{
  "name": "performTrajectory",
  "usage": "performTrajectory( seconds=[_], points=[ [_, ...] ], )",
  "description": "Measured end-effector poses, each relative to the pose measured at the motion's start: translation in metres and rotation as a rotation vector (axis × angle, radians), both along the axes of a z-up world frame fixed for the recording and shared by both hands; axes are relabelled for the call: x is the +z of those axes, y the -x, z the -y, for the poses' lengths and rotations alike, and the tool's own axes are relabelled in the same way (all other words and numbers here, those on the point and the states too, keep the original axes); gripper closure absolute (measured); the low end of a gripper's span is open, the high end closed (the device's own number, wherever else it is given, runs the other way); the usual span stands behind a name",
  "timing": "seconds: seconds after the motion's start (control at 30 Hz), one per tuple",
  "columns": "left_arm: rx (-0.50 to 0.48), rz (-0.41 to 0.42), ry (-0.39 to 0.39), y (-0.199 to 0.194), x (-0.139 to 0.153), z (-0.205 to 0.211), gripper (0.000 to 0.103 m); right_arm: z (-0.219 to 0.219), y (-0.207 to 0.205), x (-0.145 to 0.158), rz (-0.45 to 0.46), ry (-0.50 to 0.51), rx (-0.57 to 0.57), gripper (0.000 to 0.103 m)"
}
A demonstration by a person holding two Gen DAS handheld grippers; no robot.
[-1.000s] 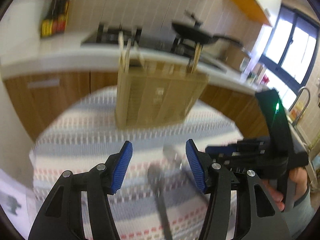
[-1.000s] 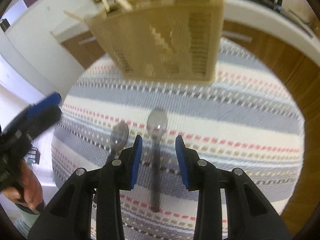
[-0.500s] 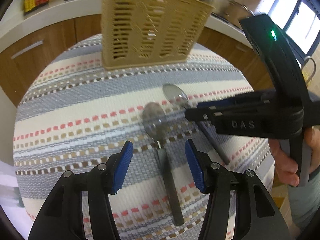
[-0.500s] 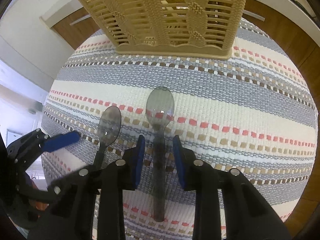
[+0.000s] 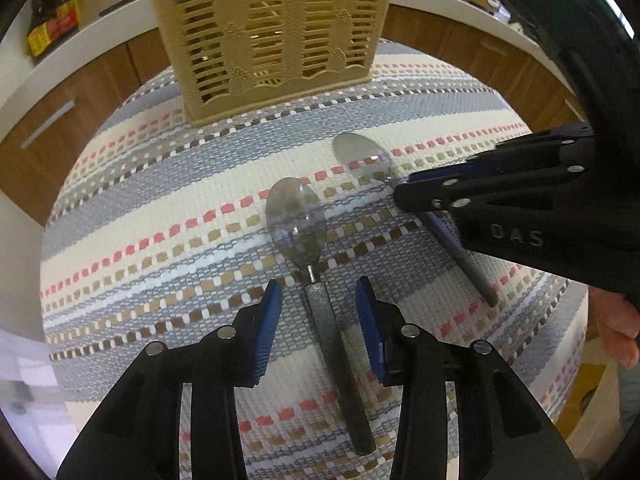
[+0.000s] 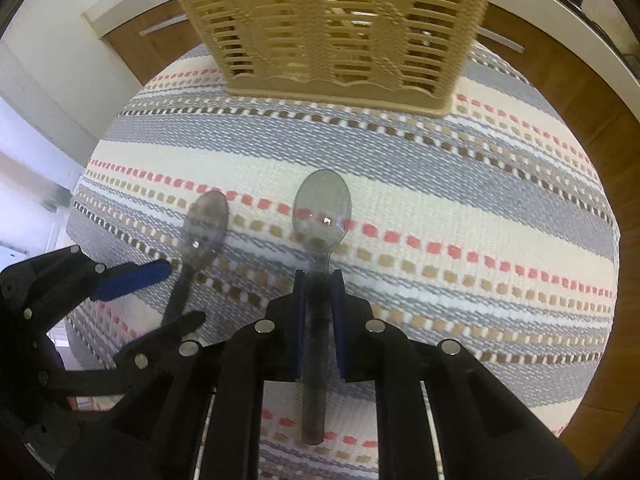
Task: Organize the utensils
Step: 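Grasp a clear plastic spoon with the left tool while the right tool grasps another clear spoon, then lift the spoon with the left tool while the right tool carries its spoon over the basket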
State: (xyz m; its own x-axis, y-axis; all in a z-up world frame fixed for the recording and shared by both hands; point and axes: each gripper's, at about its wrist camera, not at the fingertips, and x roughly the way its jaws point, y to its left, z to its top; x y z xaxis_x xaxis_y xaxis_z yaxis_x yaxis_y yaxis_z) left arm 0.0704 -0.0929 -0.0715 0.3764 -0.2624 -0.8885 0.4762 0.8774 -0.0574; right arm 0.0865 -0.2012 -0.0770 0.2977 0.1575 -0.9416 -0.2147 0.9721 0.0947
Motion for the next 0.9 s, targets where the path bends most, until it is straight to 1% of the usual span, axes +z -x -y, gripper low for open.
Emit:
performTrajectory(
  seconds=[0.17, 0.23, 0.27, 0.33, 0.4, 0.5, 0.57, 0.67, 0.9],
  points=[
    [0.000, 0.019, -0.040, -0.008, -0.003, 0.017, 0.072, 0.018, 0.003, 0.001, 0.003, 0.004, -0.027, 0.093],
    [0.013, 0.033, -0.062, -0.009, -0.002, 0.020, 0.080, 0.027, 0.004, 0.003, 0.007, 0.001, -0.034, 0.093],
    [0.023, 0.040, -0.071, -0.012, -0.004, 0.023, 0.087, 0.029, 0.005, 0.004, 0.009, -0.003, -0.037, 0.093],
    [0.035, 0.047, -0.070, -0.013, -0.003, 0.023, 0.093, 0.034, 0.006, 0.006, 0.018, -0.015, -0.041, 0.093],
    [0.040, 0.047, -0.047, -0.014, -0.002, 0.023, 0.093, 0.038, 0.009, 0.011, 0.037, -0.030, -0.034, 0.093],
    [0.052, 0.070, -0.017, -0.009, 0.008, 0.011, 0.093, 0.042, 0.014, 0.022, 0.075, -0.050, -0.018, 0.093],
    [0.058, 0.102, 0.021, -0.007, 0.021, 0.005, 0.093, 0.043, 0.019, 0.034, 0.110, -0.055, -0.002, 0.093],
    [0.068, 0.149, 0.057, -0.003, 0.041, -0.003, 0.093, 0.049, 0.030, 0.058, 0.168, -0.059, 0.018, 0.093],
    [0.079, 0.277, 0.105, 0.004, 0.092, -0.012, 0.093, 0.050, 0.044, 0.110, 0.289, -0.111, 0.046, 0.093]
  ],
)
